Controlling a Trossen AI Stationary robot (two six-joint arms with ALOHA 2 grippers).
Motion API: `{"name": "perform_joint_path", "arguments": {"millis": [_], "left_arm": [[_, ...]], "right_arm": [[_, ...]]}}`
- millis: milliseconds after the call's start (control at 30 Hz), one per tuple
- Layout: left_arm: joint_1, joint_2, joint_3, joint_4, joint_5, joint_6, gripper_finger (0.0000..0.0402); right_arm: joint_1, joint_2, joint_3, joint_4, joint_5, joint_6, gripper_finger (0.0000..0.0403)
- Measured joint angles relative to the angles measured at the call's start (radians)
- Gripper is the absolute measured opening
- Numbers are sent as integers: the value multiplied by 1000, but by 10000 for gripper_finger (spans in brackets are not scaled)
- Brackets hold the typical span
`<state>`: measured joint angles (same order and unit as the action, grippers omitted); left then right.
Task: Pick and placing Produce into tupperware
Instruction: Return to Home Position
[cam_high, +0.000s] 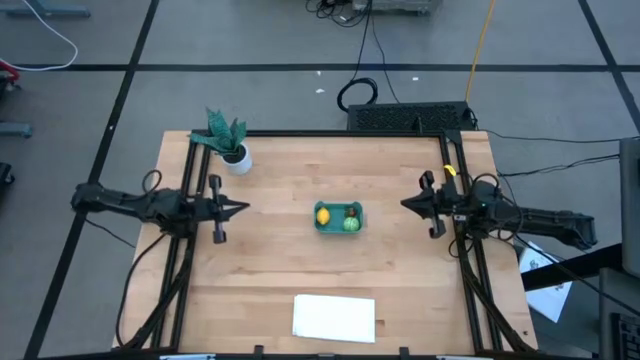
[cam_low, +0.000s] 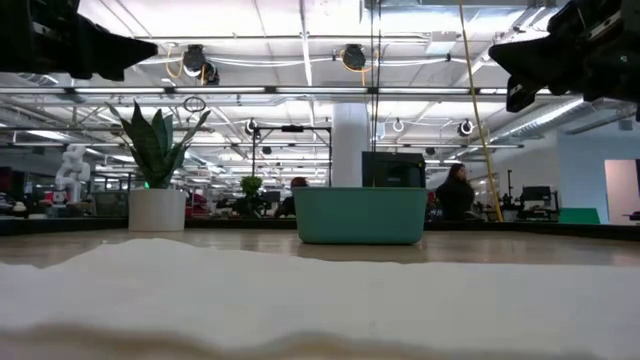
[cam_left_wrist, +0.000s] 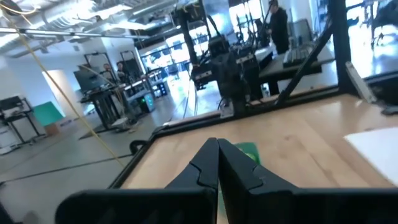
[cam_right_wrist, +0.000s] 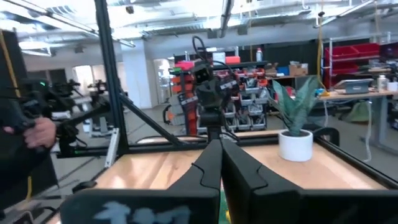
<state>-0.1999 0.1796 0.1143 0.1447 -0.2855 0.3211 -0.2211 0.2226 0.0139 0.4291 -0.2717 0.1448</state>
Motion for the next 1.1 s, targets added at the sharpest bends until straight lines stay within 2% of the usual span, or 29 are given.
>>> {"name": "perform_joint_path", "arguments": {"millis": [333, 533, 767, 867, 1100], "left_arm": [[5, -178, 0, -168, 0, -21, 5], [5, -176, 0, -174, -1, -4, 5], [5, -177, 0, -173, 74, -54, 5], [5, -177, 0, -168, 109, -80, 5], [5, -177, -11, -167, 44, -121, 5]], "right_arm": [[-4, -104, 8, -108, -13, 18, 0], [-21, -163, 11, -180, -13, 1, 0], [-65, -165, 11, -215, 4, 1, 0], [-66, -165, 10, -218, -22, 8, 0], [-64, -163, -1, -217, -21, 55, 0]]}}
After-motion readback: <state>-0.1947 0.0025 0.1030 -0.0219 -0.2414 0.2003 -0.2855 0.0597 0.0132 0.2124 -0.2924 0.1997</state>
